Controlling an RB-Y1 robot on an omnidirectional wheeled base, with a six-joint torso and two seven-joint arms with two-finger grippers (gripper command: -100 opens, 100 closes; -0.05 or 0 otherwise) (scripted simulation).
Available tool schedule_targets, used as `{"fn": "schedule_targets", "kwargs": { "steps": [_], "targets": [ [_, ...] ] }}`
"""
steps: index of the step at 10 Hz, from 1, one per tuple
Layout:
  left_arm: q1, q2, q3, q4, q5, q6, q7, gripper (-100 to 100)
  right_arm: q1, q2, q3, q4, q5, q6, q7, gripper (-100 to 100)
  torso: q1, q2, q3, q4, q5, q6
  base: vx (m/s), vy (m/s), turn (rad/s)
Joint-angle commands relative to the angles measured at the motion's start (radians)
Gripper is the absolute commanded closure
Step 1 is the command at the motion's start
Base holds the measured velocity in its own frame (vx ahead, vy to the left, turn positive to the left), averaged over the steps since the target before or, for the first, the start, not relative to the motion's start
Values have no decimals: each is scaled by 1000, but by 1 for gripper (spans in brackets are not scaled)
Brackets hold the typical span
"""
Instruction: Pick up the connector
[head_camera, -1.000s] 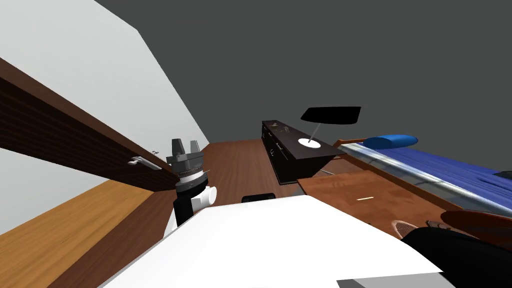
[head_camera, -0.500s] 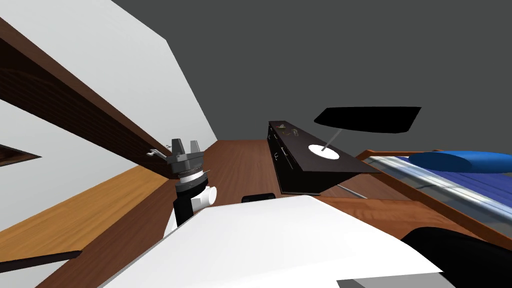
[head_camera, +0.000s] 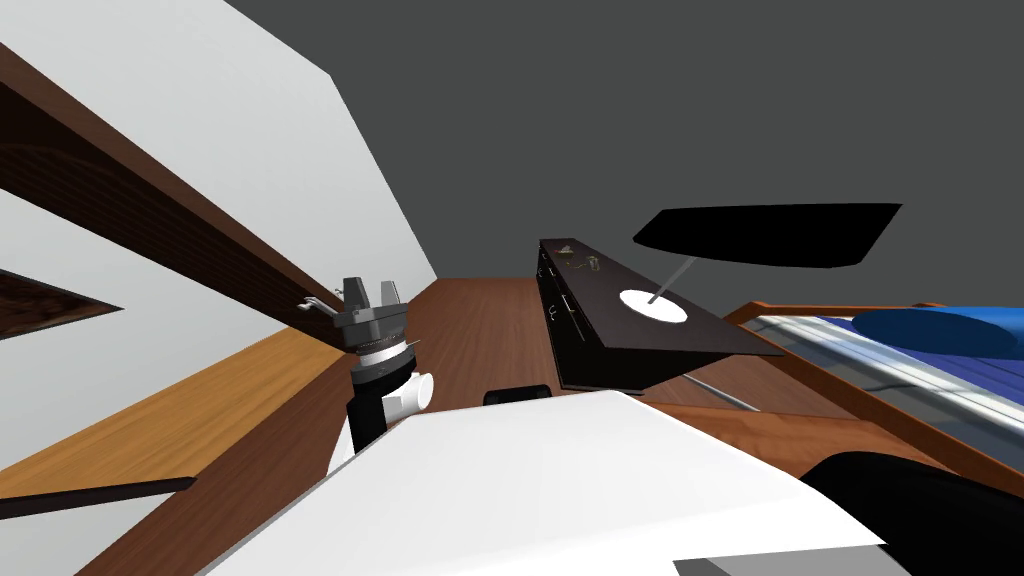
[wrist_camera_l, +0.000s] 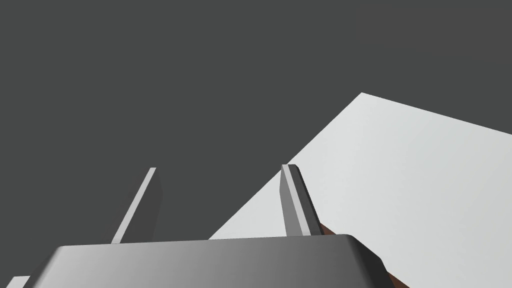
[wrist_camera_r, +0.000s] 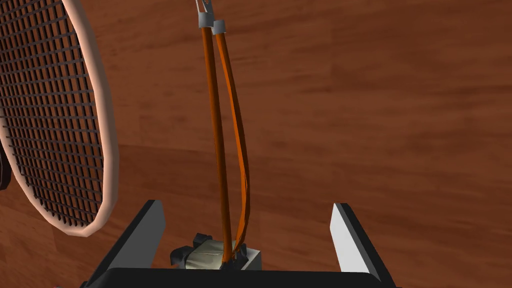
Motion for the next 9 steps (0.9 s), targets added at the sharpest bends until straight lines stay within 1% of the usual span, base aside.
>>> {"fn": "schedule_targets", "kwargs": {
  "steps": [1,2,3,4,5,6,8,9],
  "targets": [
    [0,0,0,0,0,0,0,0,-24,25,3,37,6,-13,4,-100,0,0,0,0,0,0,-72,-20,28],
    [0,0,0,0,0,0,0,0,-40,40,5,59,9,-19,6,-100,0,1,1,0,0,0,-68,-22,23],
    [0,0,0,0,0,0,0,0,-29,31,3,46,8,-16,3,-100,0,1,1,0,0,0,-29,-10,5],
    [0,0,0,0,0,0,0,0,-30,32,3,49,8,-18,4,100,1,0,0,0,0,0,-6,-2,-1],
    [0,0,0,0,0,0,0,0,-30,32,3,49,8,-18,4,100,1,-2,-1,0,0,0,-8,-14,14],
    [0,0,0,0,0,0,0,0,-28,26,1,53,9,-14,5,100,1,-2,0,2,-4,2,0,0,0],
    [0,0,0,0,0,0,0,0,-28,26,1,53,10,-14,5,100,1,-2,0,2,-4,2,0,0,0],
    [0,0,0,0,0,0,0,0,-28,26,1,53,10,-14,5,0,1,-2,0,2,-4,2,0,0,0]
  ]
}}
